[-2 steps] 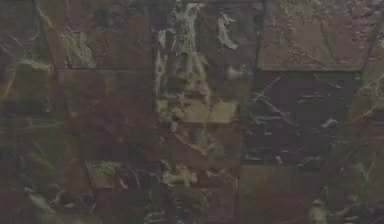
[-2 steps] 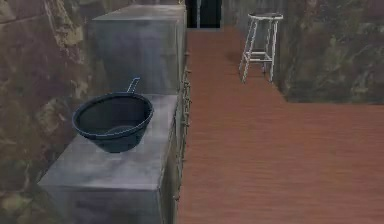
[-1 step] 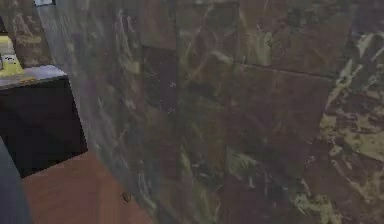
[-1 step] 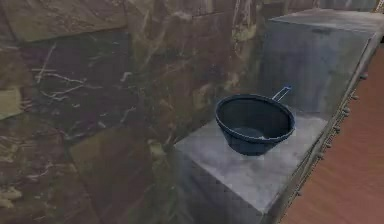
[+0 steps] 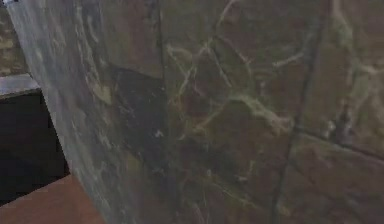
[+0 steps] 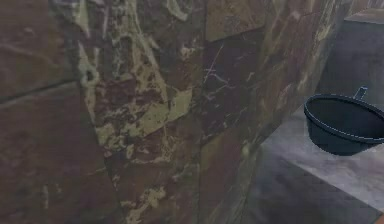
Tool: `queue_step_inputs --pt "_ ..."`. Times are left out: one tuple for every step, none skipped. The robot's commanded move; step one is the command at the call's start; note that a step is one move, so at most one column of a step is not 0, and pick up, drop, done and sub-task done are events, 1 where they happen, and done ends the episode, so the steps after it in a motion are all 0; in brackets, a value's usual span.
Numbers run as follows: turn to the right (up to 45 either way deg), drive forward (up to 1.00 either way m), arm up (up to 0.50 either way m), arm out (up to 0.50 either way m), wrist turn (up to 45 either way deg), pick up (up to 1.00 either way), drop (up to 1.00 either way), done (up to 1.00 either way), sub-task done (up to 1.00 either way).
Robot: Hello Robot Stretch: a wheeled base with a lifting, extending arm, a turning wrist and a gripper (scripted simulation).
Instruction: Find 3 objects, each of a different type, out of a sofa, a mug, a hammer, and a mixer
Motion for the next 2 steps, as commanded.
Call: queue_step_inputs --pt "-6.0 0.00 0.00 0.00 0.0 0.00 0.00 0.00 0.00" --pt "0.0 0.05 0.00 0.00 0.0 0.00 0.00 0.00 0.00"
